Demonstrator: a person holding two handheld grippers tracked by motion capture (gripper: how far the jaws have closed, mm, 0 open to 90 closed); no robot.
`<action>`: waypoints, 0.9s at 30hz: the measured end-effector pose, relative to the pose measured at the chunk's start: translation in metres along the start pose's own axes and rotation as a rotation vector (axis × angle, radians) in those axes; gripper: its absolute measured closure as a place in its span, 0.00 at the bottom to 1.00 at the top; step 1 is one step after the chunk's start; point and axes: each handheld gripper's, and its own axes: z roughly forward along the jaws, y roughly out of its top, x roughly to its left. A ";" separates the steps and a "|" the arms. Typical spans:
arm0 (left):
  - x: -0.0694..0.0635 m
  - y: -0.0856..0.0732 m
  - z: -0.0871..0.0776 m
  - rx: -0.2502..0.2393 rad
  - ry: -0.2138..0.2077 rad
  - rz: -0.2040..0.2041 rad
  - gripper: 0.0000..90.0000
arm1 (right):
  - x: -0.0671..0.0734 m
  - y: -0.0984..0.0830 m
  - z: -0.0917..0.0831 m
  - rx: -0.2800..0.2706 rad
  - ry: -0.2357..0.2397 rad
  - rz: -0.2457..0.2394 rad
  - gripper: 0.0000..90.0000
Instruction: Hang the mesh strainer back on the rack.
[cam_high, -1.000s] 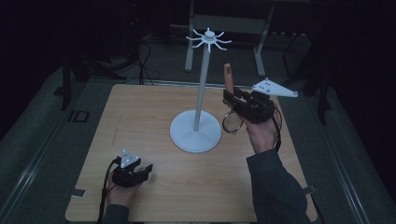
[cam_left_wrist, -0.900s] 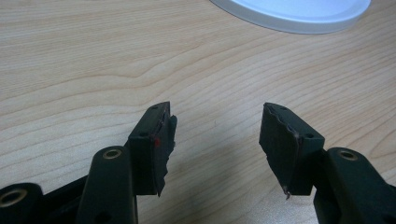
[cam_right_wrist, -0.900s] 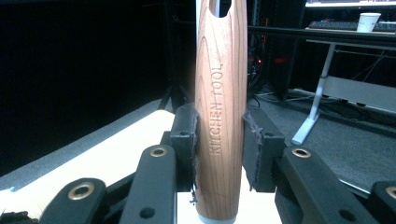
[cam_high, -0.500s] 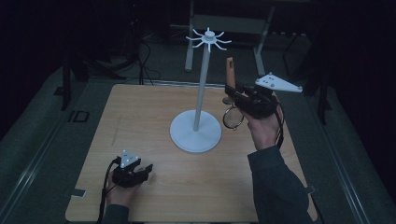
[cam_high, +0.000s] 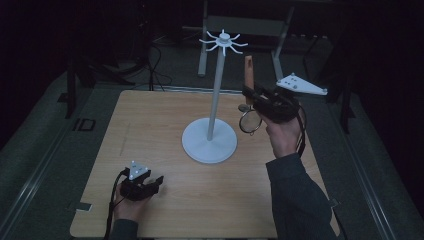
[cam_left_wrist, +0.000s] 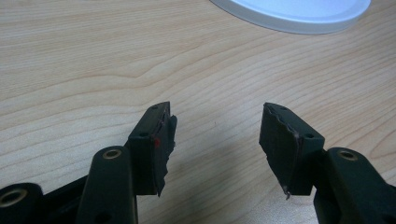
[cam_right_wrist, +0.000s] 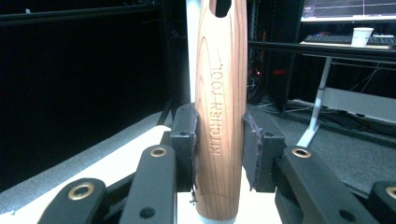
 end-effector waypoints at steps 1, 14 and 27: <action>0.000 0.000 0.000 0.000 0.000 -0.001 0.49 | 0.000 0.000 0.000 0.000 0.000 0.000 0.76; 0.000 0.001 0.001 0.003 -0.002 0.002 0.49 | -0.002 0.009 0.003 -0.023 0.015 0.024 0.76; -0.001 0.001 0.001 0.004 -0.004 0.001 0.49 | -0.003 0.012 0.009 -0.027 0.032 0.038 0.76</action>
